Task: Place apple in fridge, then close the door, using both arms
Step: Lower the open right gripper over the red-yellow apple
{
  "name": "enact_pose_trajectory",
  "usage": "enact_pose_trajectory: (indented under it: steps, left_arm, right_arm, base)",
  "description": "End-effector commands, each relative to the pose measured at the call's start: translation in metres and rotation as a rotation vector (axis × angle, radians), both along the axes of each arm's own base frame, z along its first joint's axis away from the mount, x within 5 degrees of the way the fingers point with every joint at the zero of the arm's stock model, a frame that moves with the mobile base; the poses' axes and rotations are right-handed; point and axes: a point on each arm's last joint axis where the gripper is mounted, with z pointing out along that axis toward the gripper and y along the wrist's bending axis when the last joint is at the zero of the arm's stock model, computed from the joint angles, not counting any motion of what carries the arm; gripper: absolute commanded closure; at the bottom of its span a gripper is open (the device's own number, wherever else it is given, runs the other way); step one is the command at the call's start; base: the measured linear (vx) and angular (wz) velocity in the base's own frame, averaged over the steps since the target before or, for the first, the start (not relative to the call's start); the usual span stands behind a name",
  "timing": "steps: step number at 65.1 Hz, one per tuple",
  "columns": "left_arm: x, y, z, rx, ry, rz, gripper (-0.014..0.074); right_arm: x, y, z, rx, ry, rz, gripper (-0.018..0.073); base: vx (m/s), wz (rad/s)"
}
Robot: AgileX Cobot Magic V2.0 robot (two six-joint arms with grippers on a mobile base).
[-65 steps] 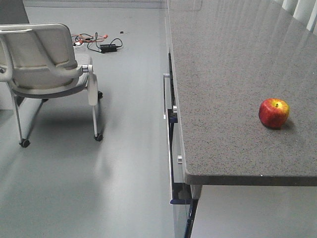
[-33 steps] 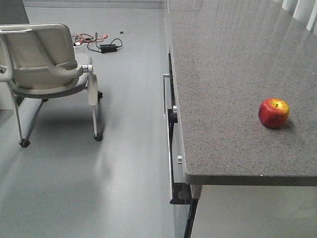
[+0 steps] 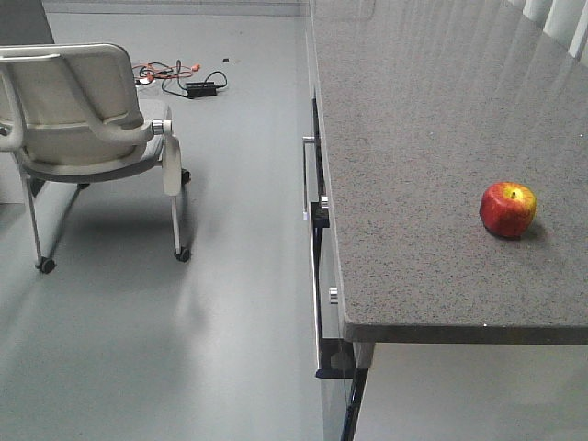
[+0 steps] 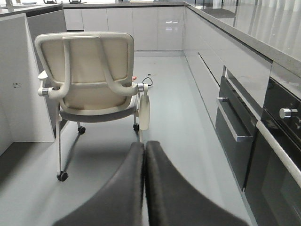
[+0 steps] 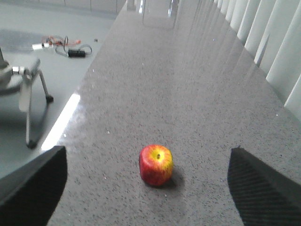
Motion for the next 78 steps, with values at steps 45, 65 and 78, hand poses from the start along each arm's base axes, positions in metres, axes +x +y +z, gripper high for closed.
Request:
enact_pose_trajectory:
  steps: [45,65,78]
  left_arm:
    - [0.001,-0.001,-0.003,-0.002,-0.053,-0.008,0.0603]
    - [0.001,-0.001,-0.003,-0.002,-0.053,-0.008,0.0603]
    - [0.001,-0.001,-0.003,-0.002,-0.053,-0.008,0.0603]
  right_arm:
    - [0.176,-0.004,-0.023,-0.004,0.4,-0.049,-0.0109]
    - [0.222,-0.03,-0.066,0.06,0.552,-0.067,-0.0098]
    - [0.241,-0.031,-0.089,0.061,0.568,-0.065,-0.0092]
  base:
    - [0.0,0.0]
    - [0.0,0.0]
    - [0.0,0.0]
